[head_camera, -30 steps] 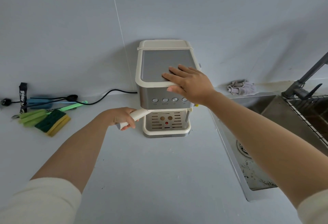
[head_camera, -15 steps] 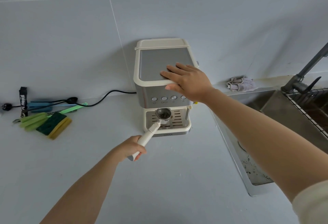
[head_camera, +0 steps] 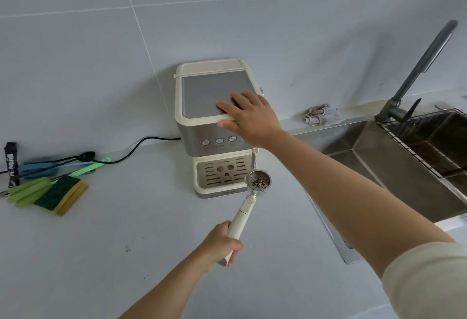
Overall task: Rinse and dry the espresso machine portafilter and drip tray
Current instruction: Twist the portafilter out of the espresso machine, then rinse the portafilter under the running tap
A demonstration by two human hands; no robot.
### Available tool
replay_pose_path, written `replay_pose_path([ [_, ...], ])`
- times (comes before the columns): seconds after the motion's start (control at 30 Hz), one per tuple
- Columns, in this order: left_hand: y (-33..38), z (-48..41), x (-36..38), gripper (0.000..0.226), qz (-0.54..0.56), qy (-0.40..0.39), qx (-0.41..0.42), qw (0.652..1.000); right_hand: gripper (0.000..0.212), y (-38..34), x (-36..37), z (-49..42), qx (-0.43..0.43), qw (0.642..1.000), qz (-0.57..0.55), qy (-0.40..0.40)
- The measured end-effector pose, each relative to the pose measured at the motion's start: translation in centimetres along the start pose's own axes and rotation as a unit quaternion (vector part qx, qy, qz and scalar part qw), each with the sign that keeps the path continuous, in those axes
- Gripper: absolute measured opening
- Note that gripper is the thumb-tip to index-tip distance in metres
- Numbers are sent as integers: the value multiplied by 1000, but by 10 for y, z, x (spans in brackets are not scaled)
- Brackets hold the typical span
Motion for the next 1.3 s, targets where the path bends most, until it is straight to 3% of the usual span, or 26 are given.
replay_pose_path([
  [0.27,24,-16,17,18,-27,-36,27,999,62,16,2,45,143,981,-130,-21],
  [0.5,48,-39,35,14,-31,-51,60,996,71,64,9,129,300,941,-147,-45],
  [0.7,81,-61,54,15,-34,-53,71,995,76,126,19,178,381,908,-159,-70],
  [1.17,201,-175,180,23,29,-5,57,998,81,370,79,218,374,888,-258,-71],
  [1.3,232,-194,212,26,33,11,53,998,82,441,94,219,396,848,-347,-66],
])
Point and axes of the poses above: each hand's wrist, its own z-axis away from the middle knuckle, its own x-axis out of the palm, y = z × x, the point moved 5 cm from there along -z, towards the middle knuckle, and after that the axes turned 1 degree about -y, right-handed, at the moved point
